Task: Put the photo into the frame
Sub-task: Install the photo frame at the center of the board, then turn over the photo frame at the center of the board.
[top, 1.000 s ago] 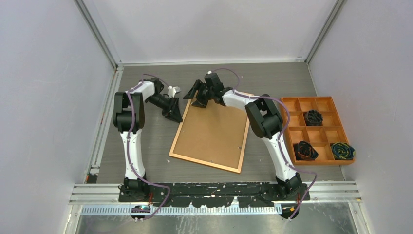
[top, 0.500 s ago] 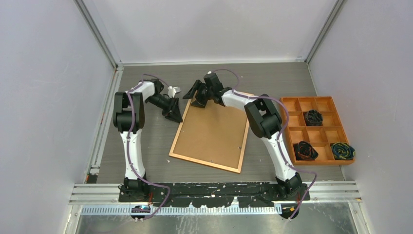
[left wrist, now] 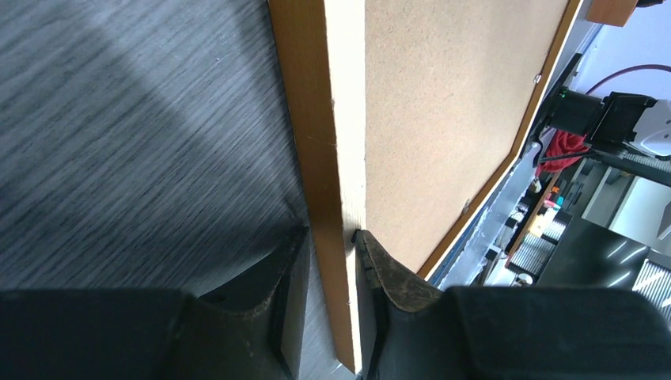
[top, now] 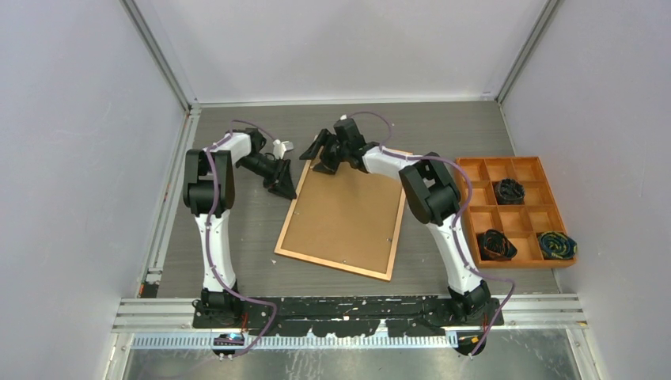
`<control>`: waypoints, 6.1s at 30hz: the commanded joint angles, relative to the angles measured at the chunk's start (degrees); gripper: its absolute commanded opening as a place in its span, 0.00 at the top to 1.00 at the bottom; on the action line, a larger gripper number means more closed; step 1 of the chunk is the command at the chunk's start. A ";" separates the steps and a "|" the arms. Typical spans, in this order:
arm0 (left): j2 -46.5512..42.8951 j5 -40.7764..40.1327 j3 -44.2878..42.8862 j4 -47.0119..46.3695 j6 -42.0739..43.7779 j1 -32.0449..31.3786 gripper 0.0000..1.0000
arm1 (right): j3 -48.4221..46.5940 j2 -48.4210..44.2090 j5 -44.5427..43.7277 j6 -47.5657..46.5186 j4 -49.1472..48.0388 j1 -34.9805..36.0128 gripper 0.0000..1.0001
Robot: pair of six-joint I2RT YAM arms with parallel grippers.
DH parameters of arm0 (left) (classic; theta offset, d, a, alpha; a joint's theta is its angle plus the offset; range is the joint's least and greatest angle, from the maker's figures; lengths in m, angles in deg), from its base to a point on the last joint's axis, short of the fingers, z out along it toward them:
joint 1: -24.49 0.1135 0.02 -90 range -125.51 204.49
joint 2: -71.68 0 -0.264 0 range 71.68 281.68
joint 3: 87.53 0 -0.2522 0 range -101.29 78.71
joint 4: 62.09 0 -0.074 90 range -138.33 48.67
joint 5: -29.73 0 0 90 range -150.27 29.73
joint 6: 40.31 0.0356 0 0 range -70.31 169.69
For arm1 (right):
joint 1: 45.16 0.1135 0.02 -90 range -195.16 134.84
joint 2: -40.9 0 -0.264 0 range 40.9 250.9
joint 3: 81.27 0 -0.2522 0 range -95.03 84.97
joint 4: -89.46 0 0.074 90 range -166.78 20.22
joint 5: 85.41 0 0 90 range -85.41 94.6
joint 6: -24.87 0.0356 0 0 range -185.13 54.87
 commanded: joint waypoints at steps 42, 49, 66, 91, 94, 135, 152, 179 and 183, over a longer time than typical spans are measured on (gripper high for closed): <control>-1.06 -5.86 2.17 0.55 3.11 0.29 0.73 | -9.96 -0.17 -18.21 -22.43 18.17 -6.47 0.36; -1.11 -5.77 2.22 0.67 3.18 0.25 0.74 | -8.99 0.14 -19.29 -21.28 15.48 -6.06 0.37; -1.40 -6.41 2.35 1.05 3.81 0.36 0.74 | -7.73 -1.37 -31.06 -24.01 17.07 -5.20 0.43; -6.80 -5.92 -1.28 5.64 4.59 2.17 0.48 | 11.12 -25.27 -14.32 -36.56 13.84 3.34 0.20; -9.57 -5.81 -2.13 8.13 6.10 2.88 0.42 | 21.30 -33.86 -14.86 -41.14 16.73 9.75 0.21; -58.43 -7.86 29.90 8.01 31.25 3.56 0.19 | 43.28 -40.33 -36.07 -51.37 19.01 41.13 0.99; -93.45 -8.04 54.43 -15.18 74.05 -1.02 0.11 | 27.56 -49.67 -15.35 -49.80 26.70 32.78 0.99; -89.48 -14.97 60.58 -40.45 83.30 -14.60 0.87 | 15.67 -54.94 -10.10 -47.40 35.01 25.82 0.68; -89.65 -15.75 56.09 -34.55 80.17 -14.63 0.93 | 18.92 -61.55 -15.57 -51.55 31.98 24.75 0.36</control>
